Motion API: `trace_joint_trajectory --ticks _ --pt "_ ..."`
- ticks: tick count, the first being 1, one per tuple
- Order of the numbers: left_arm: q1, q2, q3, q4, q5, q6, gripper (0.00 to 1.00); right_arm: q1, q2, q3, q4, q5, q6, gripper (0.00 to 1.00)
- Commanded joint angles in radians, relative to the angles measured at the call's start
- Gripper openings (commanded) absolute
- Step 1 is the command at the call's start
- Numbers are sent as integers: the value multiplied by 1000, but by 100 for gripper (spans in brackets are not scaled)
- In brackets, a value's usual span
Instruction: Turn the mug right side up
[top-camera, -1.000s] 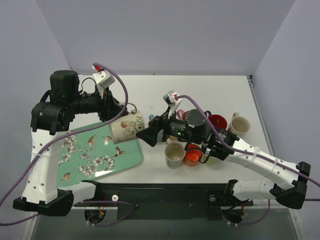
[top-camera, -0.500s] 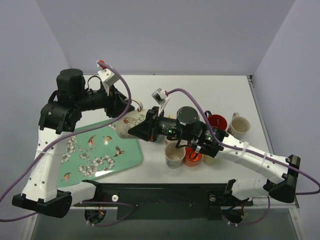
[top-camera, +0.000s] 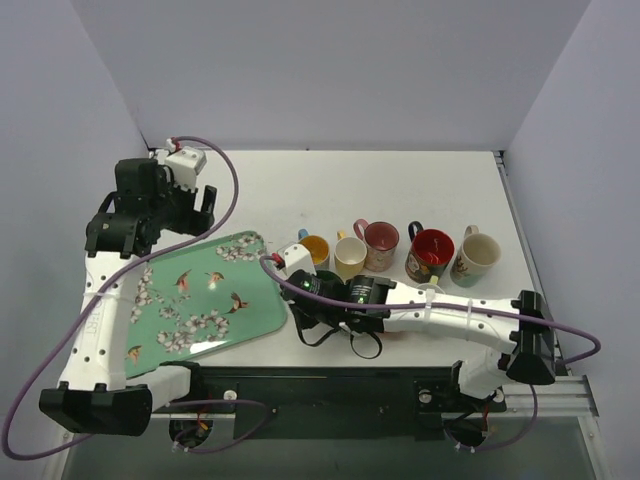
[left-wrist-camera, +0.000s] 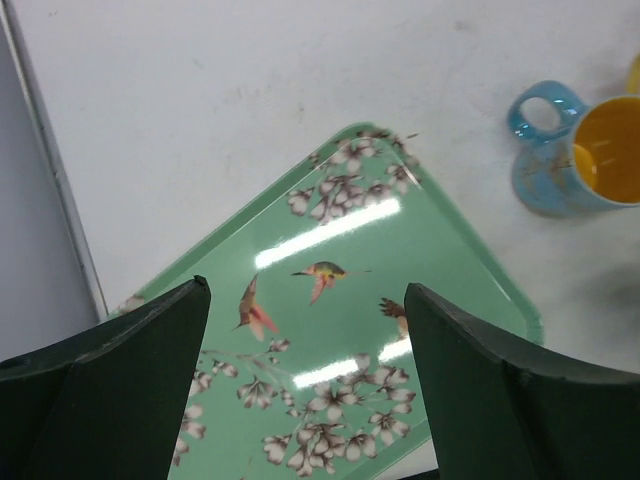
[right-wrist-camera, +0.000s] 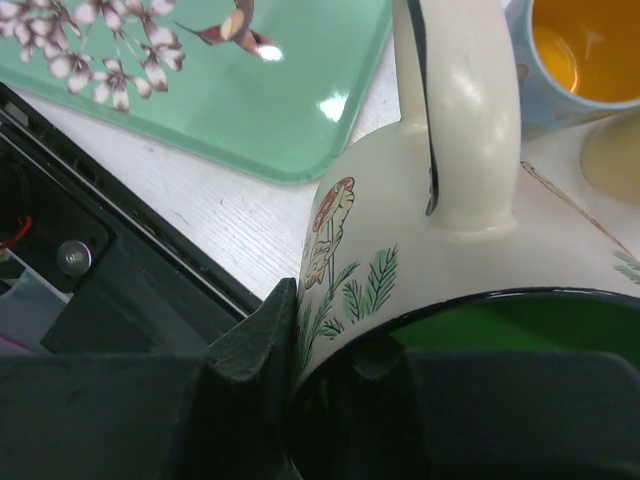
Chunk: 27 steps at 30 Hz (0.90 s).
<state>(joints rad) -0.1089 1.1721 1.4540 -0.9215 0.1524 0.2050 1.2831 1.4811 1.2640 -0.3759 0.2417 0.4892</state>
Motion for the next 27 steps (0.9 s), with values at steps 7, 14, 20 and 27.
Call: trace_joint_trajectory --ticks 7,14,20,27 --pt "95 -40 -103 76 -43 31 92 44 214 270 -119 120 25 0" --pt "98 -51 -142 88 -63 51 93 15 291 259 -179 107 121 0" --pt "100 -37 -184 116 -48 39 93 -4 303 190 -178 53 183 0" --pt "100 -22 -242 167 -28 20 94 -62 352 114 -92 -45 222 0"
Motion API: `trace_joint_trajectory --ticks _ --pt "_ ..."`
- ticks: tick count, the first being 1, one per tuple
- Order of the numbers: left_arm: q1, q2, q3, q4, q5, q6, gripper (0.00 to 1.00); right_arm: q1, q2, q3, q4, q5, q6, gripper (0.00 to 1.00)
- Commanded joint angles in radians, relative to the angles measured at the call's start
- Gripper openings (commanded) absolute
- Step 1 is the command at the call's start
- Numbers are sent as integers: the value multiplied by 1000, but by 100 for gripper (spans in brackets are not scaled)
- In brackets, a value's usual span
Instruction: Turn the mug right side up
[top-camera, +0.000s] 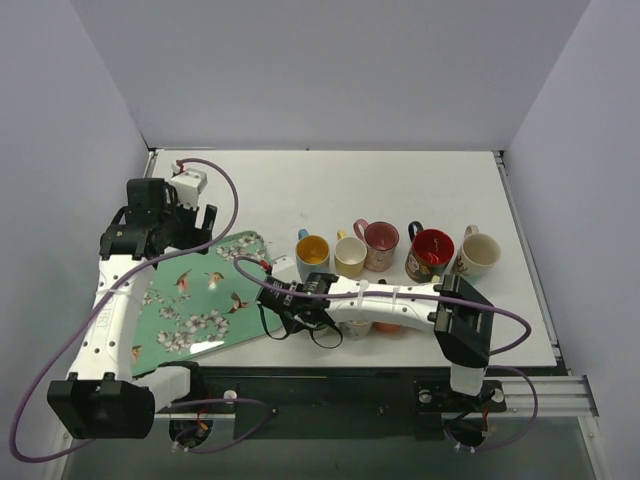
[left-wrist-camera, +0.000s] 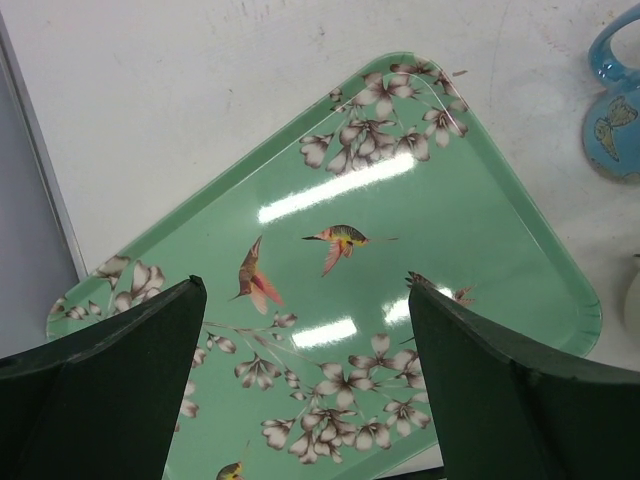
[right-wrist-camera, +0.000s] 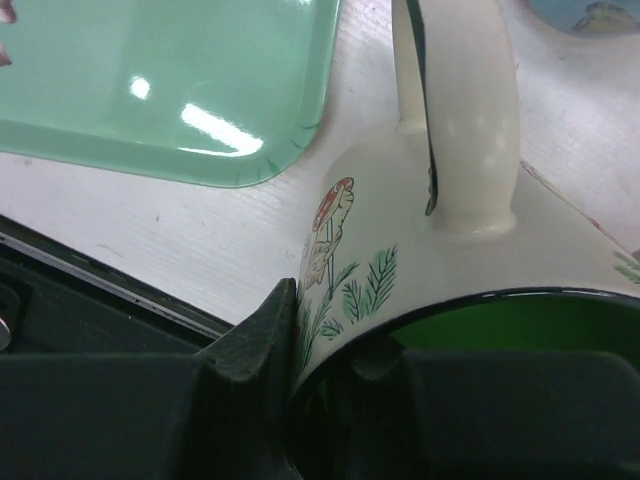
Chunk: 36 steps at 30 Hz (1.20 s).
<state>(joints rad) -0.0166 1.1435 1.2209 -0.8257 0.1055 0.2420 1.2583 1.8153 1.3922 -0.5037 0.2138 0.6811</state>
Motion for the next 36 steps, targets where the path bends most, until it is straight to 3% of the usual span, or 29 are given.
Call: trace_joint_trajectory --ticks 1,4,5,8,9,12,13,14,18,21,29,33,36 --pt "7 13 -12 73 20 -18 94 -42 21 -15 42 -25 32 0" --pt "7 16 -27 83 17 -18 94 -46 27 -5 45 -22 26 2" --pt "7 19 -31 88 19 -17 94 -45 27 -1 47 -19 21 17" --pt "7 25 -41 95 23 -17 94 -46 26 11 36 -21 12 34" --pt "7 28 -44 97 25 -17 94 -46 19 21 33 -22 2 46" --pt "7 25 -60 125 51 -18 95 -40 -20 47 1 -24 -41 66" --pt "7 22 -70 144 57 -18 95 -37 -65 59 -12 -19 -79 87" --pt "7 19 -78 160 63 -20 95 -30 -88 64 -16 2 -98 93" --pt "7 -2 -136 307 19 -85 95 -26 -267 80 -19 87 -231 94" --pt "7 -24 -237 501 -33 -147 95 -83 -437 28 -25 331 -285 94" --pt "9 -53 -483 900 -181 -328 95 -671 -951 -439 178 469 -365 96" --pt "10 -45 -570 1010 -207 -363 95 -902 -1160 -629 244 493 -411 99" --pt "10 -36 -630 1086 -227 -385 95 -990 -1260 -787 328 499 -419 100"
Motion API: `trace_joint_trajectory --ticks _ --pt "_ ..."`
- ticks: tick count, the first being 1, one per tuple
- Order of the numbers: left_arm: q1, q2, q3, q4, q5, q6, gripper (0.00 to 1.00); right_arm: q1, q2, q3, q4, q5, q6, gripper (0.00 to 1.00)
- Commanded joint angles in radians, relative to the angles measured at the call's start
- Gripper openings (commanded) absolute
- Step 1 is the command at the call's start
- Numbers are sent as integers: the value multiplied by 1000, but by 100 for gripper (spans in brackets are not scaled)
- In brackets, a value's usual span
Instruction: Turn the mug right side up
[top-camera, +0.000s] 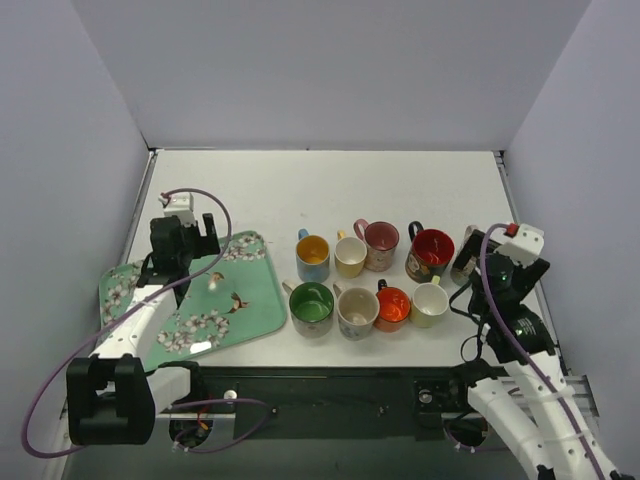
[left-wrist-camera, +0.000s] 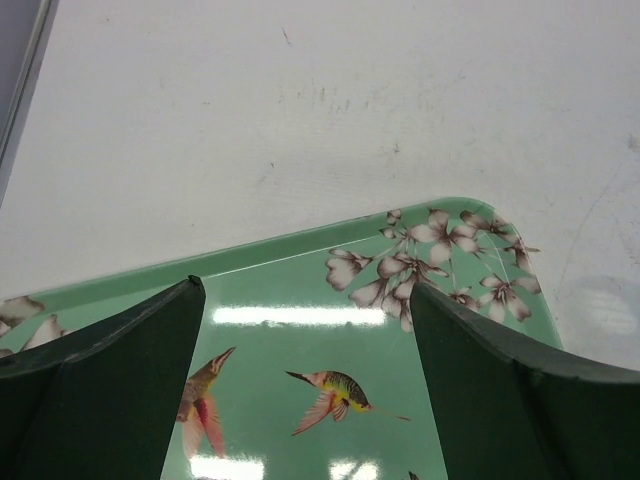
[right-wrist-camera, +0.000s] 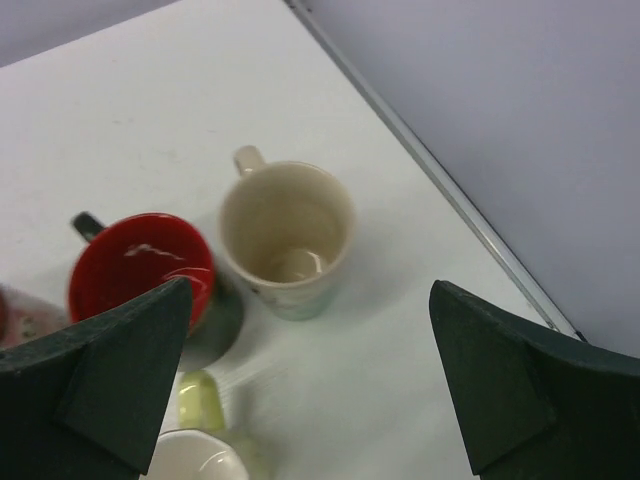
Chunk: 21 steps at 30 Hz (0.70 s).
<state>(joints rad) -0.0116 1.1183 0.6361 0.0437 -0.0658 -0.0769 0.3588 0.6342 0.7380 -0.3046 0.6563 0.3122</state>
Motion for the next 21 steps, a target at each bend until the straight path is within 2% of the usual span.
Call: trace_joint_trajectory --ticks 1,9,15,21 --pt "5 -6 -55 231 -64 -69 95 -118 -91 -187 145 63 -44 100" --pt "5 1 -188 396 -121 -21 95 -135 -146 -491 441 91 -52 100" --pt "5 14 -277 490 -131 -9 95 -135 -154 -535 499 48 -50 100" --pt "5 32 -288 490 -83 -6 95 -135 -142 -532 499 43 -53 100"
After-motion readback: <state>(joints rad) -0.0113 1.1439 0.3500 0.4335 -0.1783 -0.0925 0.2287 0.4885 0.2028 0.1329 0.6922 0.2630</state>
